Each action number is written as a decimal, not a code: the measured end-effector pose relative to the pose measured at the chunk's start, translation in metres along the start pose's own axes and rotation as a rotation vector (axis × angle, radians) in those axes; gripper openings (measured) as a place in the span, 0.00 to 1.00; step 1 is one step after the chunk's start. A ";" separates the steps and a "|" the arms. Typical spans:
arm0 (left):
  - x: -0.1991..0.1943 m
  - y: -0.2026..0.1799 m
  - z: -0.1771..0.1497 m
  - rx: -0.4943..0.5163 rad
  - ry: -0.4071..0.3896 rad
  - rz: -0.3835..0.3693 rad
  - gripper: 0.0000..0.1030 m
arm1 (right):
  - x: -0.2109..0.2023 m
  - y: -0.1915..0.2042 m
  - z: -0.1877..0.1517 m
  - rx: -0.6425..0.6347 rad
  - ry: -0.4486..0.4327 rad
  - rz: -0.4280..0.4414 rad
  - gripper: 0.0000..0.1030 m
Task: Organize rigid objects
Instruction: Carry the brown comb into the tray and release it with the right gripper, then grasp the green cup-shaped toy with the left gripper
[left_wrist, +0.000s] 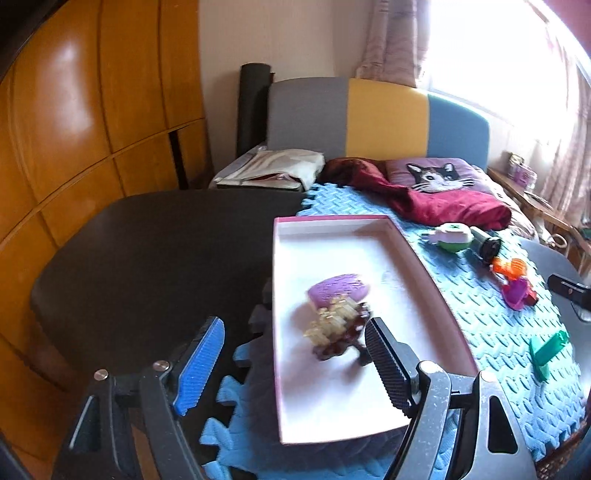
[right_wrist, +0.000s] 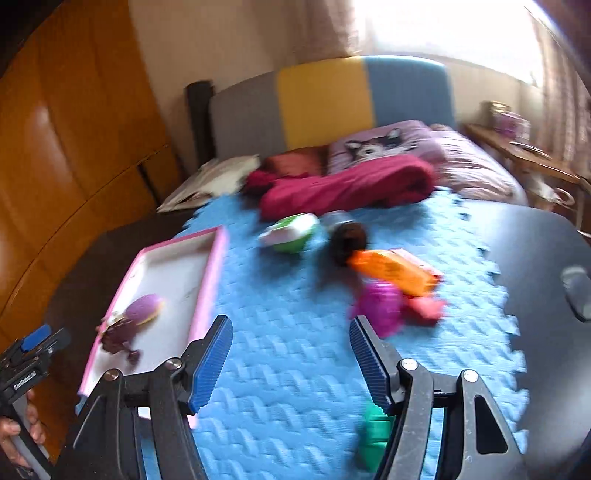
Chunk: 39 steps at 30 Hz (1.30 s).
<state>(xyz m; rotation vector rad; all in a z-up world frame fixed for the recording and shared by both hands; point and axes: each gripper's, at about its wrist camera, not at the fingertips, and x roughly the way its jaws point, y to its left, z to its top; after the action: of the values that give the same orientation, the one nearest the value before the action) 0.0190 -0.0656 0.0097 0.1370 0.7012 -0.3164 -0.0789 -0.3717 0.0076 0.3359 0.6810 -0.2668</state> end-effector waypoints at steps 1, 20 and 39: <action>0.000 -0.006 0.002 0.009 -0.001 -0.013 0.77 | -0.005 -0.009 0.001 0.016 -0.013 -0.021 0.65; 0.015 -0.182 0.002 0.363 0.054 -0.487 0.77 | -0.036 -0.120 -0.013 0.368 -0.139 -0.016 0.67; 0.041 -0.306 -0.044 0.569 0.171 -0.683 0.33 | -0.033 -0.126 -0.013 0.416 -0.137 0.023 0.67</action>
<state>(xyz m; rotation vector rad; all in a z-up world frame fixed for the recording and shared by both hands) -0.0794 -0.3541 -0.0559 0.4706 0.7989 -1.1697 -0.1549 -0.4775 -0.0078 0.7151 0.4833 -0.4069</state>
